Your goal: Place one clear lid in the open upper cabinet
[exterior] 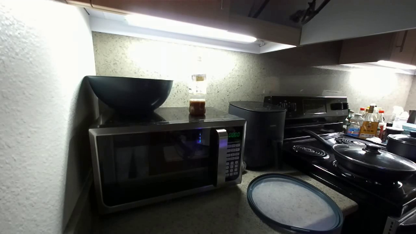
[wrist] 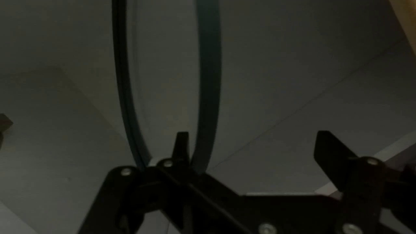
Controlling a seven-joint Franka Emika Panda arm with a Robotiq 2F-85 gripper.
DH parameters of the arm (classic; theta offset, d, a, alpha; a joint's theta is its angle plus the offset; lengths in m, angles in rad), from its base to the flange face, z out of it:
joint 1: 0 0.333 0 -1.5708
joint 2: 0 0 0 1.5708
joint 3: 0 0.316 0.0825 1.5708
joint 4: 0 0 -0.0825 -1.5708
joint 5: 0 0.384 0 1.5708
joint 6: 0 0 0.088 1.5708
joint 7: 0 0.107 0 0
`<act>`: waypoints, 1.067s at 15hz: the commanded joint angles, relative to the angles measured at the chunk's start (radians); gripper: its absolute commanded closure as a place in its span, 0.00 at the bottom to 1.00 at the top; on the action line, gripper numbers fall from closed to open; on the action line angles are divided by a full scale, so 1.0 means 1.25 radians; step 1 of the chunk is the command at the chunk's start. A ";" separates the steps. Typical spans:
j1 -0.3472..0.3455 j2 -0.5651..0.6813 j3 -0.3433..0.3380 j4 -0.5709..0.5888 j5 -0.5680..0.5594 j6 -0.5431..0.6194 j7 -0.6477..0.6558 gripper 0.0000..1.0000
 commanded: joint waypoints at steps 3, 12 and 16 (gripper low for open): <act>-0.027 -0.018 0.006 -0.017 -0.025 -0.015 0.059 0.46; -0.049 -0.013 0.013 -0.012 -0.096 -0.022 0.127 0.99; -0.049 -0.012 0.012 -0.009 -0.125 -0.027 0.140 1.00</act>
